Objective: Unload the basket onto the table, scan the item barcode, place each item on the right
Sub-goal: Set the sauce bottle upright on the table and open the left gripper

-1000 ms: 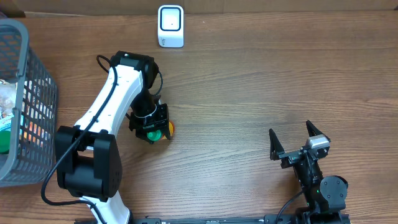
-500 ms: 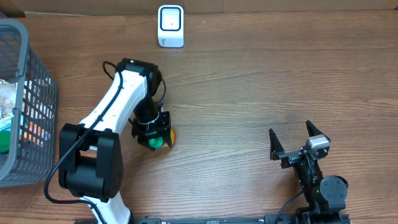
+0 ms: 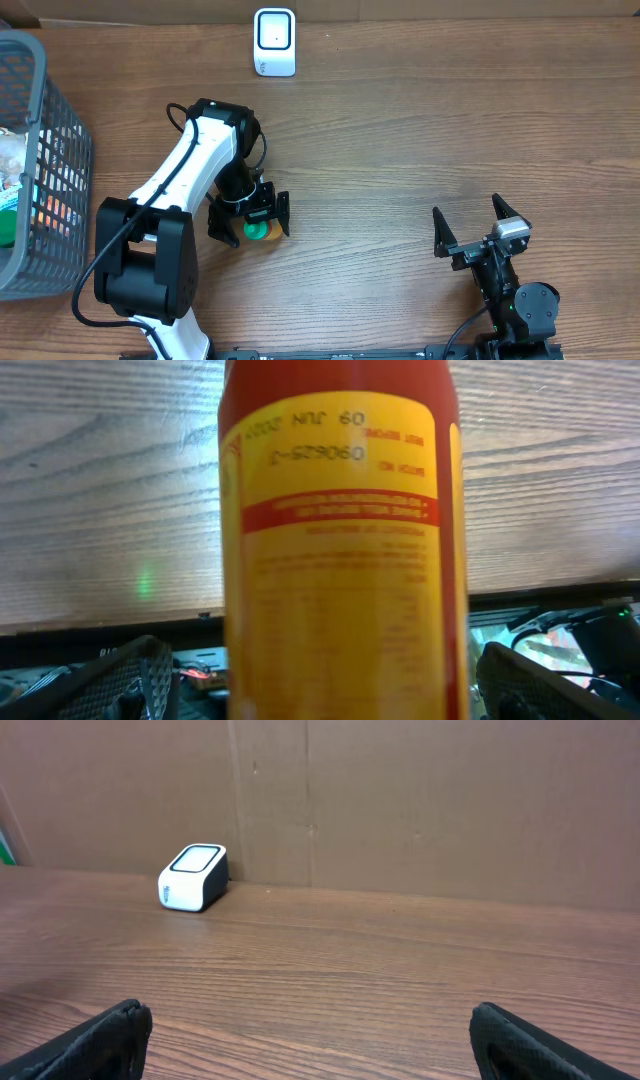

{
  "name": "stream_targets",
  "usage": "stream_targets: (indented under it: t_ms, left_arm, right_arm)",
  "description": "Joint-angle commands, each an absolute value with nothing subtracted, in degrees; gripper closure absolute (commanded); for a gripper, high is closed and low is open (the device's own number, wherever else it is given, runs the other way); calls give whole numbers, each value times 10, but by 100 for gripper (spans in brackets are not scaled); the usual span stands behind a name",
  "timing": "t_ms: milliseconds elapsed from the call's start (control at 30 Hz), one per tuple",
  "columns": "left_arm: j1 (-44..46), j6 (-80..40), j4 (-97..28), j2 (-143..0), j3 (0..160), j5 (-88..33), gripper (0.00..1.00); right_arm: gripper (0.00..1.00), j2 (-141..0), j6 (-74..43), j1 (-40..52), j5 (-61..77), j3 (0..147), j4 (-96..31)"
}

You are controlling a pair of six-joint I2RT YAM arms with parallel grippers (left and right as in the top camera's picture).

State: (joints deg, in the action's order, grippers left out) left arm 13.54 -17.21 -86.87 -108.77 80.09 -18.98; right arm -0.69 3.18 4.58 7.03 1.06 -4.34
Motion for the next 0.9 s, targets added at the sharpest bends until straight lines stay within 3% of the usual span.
stream_targets:
  t_ms: [0,500,867]
  left_arm:
    - [137,-167,-867,-1080,837,-206,0]
    - [131,-163,-771,-1080,1052,-139,0]
    - [73,-184,-957,-1080,1384,6,0]
  right_arm:
    - [0,-2,30,44,65,5,-41]
    - [0,-2,30,44,65,5,-41]
    - [0,-2,30,44,65,5,-41]
